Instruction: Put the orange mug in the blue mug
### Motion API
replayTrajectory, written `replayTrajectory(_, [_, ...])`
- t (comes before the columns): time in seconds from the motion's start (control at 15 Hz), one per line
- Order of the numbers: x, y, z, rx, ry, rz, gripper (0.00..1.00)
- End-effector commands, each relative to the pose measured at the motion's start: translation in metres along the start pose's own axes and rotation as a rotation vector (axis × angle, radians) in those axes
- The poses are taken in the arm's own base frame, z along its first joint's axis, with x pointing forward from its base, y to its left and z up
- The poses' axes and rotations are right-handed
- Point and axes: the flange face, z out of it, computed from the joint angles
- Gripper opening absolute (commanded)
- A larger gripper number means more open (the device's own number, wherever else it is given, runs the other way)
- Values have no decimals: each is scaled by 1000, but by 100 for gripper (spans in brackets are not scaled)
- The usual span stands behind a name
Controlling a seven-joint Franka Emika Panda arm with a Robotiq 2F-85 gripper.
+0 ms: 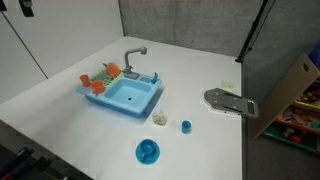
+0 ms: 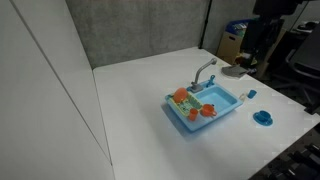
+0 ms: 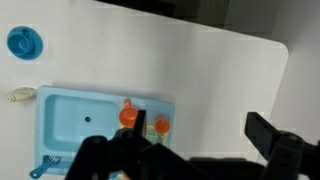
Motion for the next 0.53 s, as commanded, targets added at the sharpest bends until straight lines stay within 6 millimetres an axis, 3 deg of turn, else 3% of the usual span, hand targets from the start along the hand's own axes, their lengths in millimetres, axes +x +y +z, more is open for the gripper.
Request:
replayTrajectory(0.0, [11,16,1,-29,54,76,100])
replayTrajectory(0.47, [28,56,33,-75,115,149,100])
